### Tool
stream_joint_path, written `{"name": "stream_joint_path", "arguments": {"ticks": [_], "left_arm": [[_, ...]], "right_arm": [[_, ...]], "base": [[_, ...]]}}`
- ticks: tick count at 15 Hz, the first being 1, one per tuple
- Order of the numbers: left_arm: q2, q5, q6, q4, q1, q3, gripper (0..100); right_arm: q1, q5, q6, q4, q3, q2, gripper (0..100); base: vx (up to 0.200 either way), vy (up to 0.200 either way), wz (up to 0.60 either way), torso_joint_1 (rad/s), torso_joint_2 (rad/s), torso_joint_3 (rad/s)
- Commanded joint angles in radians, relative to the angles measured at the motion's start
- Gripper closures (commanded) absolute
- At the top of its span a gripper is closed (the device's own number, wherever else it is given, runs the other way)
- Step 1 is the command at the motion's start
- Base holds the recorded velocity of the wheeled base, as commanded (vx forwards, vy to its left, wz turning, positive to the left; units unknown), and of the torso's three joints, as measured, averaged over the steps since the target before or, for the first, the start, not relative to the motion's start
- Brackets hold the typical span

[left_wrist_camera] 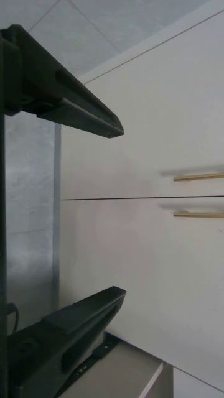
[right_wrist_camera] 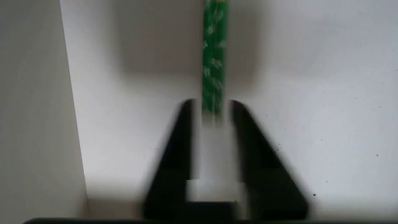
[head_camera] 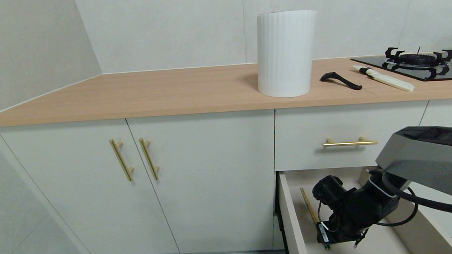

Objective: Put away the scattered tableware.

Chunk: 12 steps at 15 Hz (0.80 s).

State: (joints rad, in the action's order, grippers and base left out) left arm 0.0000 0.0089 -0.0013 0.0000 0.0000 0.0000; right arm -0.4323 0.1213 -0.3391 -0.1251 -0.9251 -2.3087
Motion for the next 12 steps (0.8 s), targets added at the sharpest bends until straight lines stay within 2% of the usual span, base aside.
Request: {"name": "stream_joint_path", "arguments": {"ticks": [1, 7, 12], "left_arm": [[0.0, 0.0, 0.0, 0.0, 0.0, 0.0, 0], [0.002, 0.0, 0.0, 0.0, 0.0, 0.0, 0], [0.002, 0.0, 0.0, 0.0, 0.0, 0.0, 0]], "right_arm": [[0.0, 0.0, 0.0, -0.001, 0.0, 0.002, 0], [0.001, 0.001, 0.0, 0.002, 0.006, 0.022, 0], [0.066, 0.012, -0.009, 0.067, 0.051, 0.402, 0]], "base": [[0.0, 0.0, 0.0, 0.0, 0.0, 0.0], [0.0, 0.0, 0.0, 0.0, 0.0, 0.0], [0.0, 0.0, 0.0, 0.0, 0.0, 0.0]]}}
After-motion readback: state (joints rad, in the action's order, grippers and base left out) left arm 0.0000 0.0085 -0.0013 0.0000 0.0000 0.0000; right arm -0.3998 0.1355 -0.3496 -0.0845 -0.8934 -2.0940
